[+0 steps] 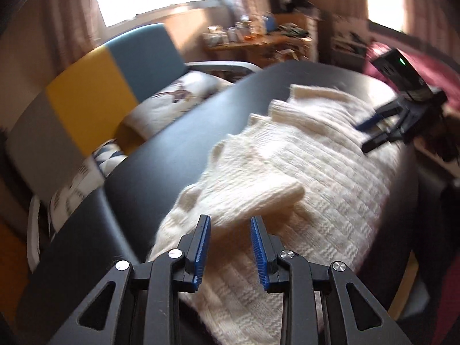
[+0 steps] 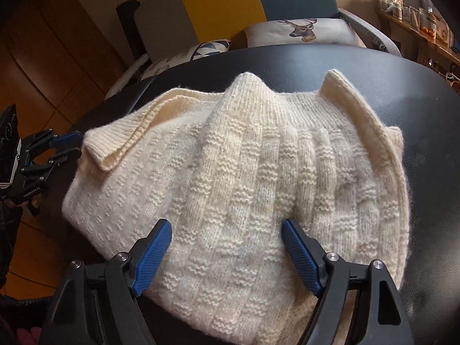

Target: Fold clothes

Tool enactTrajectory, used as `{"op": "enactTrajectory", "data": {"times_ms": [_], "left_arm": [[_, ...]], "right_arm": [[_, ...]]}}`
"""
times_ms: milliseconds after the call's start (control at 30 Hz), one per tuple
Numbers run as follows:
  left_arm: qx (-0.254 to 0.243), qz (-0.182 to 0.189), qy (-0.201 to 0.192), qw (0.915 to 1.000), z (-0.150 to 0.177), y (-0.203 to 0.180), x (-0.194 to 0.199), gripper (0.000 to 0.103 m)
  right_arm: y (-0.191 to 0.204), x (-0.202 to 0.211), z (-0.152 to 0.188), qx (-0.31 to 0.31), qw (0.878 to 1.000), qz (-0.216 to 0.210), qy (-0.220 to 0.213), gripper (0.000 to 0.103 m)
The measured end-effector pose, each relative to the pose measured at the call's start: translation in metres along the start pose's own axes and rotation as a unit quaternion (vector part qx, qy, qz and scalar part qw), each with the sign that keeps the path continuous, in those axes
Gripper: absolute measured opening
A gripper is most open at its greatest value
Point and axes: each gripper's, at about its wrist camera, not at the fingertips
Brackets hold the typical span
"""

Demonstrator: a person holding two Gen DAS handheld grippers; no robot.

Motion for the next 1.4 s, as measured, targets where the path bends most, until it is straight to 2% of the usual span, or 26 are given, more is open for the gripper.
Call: {"op": "enactTrajectory", "data": {"times_ms": [67, 267, 367, 433, 500, 567, 700, 733, 867, 933, 967, 1033, 1333, 1367, 1400], "left_arm": [[-0.02, -0.004, 0.009, 0.9998, -0.002, -0.001, -0.004, 0.031], [-0.016, 0.01, 0.025, 0.9995, -0.007, 0.01, -0.022, 0.03], [0.044, 0.042, 0.019, 0.998, -0.006, 0.023, -0.024, 0.012], [0.123, 0.075, 0.007, 0.9895, 0.0, 0.044, -0.025, 0.009], [0.21, 0.113, 0.0, 0.9711, 0.011, 0.067, -0.029, 0.007], [0.29, 0.149, -0.003, 0.9453, 0.024, 0.086, -0.035, 0.006], [0.431, 0.211, 0.023, 0.8772, 0.057, 0.114, -0.063, 0.006], [0.451, 0.22, 0.019, 0.8644, 0.064, 0.118, -0.067, 0.006], [0.481, 0.254, 0.007, 0.839, 0.074, 0.122, -0.066, 0.011], [0.492, 0.258, 0.004, 0.8314, 0.081, 0.124, -0.058, 0.023], [0.497, 0.26, 0.002, 0.8278, 0.084, 0.124, -0.054, 0.035], [0.497, 0.267, -0.001, 0.8259, 0.096, 0.12, -0.043, 0.039], [0.444, 0.28, 0.015, 0.8508, 0.131, 0.073, -0.012, 0.039], [0.44, 0.277, 0.019, 0.854, 0.131, 0.069, -0.012, 0.026], [0.436, 0.273, 0.022, 0.857, 0.13, 0.065, -0.013, 0.006]], "right_arm": [[-0.008, 0.001, -0.001, -0.02, 0.999, -0.024, -0.006, 0.082], [-0.021, 0.005, 0.003, -0.042, 0.997, -0.068, -0.017, 0.082], [-0.021, 0.005, 0.005, -0.04, 0.997, -0.07, -0.019, 0.082], [-0.021, 0.003, 0.004, -0.037, 0.997, -0.067, -0.02, 0.082], [-0.02, 0.001, 0.001, -0.034, 0.997, -0.063, -0.021, 0.083], [-0.02, 0.0, 0.001, -0.034, 0.997, -0.062, -0.023, 0.083], [-0.019, -0.002, 0.002, -0.035, 0.997, -0.059, -0.026, 0.083], [-0.019, -0.002, 0.002, -0.035, 0.997, -0.058, -0.026, 0.083], [-0.016, -0.003, 0.002, -0.03, 0.998, -0.05, -0.025, 0.083], [-0.015, -0.004, 0.002, -0.029, 0.998, -0.048, -0.026, 0.083], [-0.015, -0.004, 0.002, -0.028, 0.998, -0.049, -0.027, 0.083], [-0.015, -0.005, 0.002, -0.026, 0.998, -0.05, -0.029, 0.084], [-0.014, -0.005, 0.003, -0.022, 0.998, -0.046, -0.035, 0.085], [-0.012, -0.006, 0.003, -0.02, 0.998, -0.041, -0.032, 0.086], [-0.011, -0.007, 0.002, -0.017, 0.999, -0.036, -0.03, 0.086]]}}
Point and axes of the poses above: each gripper's, at about its wrist camera, not at the fingertips, and x roughly against the way its jaws point, y to its left, z to its underside, and after that the axes turned 14 degrees about y, right-handed
